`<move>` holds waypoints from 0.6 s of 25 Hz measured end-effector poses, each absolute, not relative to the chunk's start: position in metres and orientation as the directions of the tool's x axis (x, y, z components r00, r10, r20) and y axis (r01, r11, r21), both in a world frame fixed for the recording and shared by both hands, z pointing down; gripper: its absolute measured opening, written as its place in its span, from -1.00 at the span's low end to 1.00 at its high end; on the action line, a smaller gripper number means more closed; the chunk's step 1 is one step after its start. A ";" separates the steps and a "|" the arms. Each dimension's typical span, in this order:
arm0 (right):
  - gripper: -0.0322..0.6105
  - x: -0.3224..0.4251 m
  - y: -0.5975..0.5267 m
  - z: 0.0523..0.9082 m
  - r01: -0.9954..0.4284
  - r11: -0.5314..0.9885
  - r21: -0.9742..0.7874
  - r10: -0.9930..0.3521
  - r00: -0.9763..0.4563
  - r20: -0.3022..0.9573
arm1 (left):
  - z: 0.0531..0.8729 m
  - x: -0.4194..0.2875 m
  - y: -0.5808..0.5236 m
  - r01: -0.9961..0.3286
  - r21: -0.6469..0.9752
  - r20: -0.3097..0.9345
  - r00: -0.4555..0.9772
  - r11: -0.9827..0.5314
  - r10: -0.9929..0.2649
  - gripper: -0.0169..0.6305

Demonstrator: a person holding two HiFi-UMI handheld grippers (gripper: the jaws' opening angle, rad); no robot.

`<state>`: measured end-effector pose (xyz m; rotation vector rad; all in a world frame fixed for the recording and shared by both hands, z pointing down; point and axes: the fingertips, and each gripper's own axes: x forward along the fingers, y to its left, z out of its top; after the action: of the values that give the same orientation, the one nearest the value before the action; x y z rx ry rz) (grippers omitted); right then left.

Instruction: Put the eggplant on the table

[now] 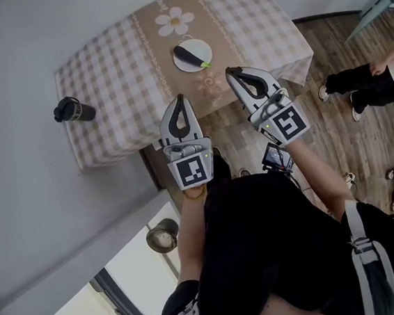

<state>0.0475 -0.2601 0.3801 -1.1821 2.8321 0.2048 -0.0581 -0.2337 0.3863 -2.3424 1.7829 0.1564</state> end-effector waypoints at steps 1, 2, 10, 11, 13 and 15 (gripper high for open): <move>-0.89 0.047 -0.258 0.382 -0.709 0.698 0.097 -0.700 -0.705 -0.112 | 0.387 -0.056 -0.233 -0.962 -0.088 -0.199 0.272 -0.260 -0.941 -0.97; -0.89 0.046 -0.257 0.385 -0.706 0.702 0.095 -0.697 -0.708 -0.112 | 0.389 -0.055 -0.231 -0.961 -0.086 -0.198 0.275 -0.262 -0.941 -0.97; -0.89 0.039 -0.242 0.403 -0.691 0.719 0.066 -0.685 -0.722 -0.093 | 0.402 -0.051 -0.221 -0.958 -0.064 -0.178 0.286 -0.279 -0.942 -0.97; -0.89 0.039 -0.241 0.406 -0.690 0.721 0.063 -0.684 -0.723 -0.090 | 0.404 -0.051 -0.221 -0.958 -0.062 -0.174 0.288 -0.281 -0.942 -0.97; -0.89 0.038 -0.239 0.409 -0.686 0.725 0.061 -0.682 -0.727 -0.081 | 0.408 -0.048 -0.220 -0.956 -0.060 -0.163 0.294 -0.288 -0.942 -0.97; -0.89 0.039 -0.239 0.412 -0.683 0.728 0.059 -0.679 -0.730 -0.076 | 0.412 -0.045 -0.219 -0.955 -0.057 -0.154 0.298 -0.293 -0.942 -0.97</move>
<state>0.0387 -0.2390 0.4117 -1.1343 2.8741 0.1275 -0.0455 -0.2188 0.4122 -2.4169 1.7787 0.1370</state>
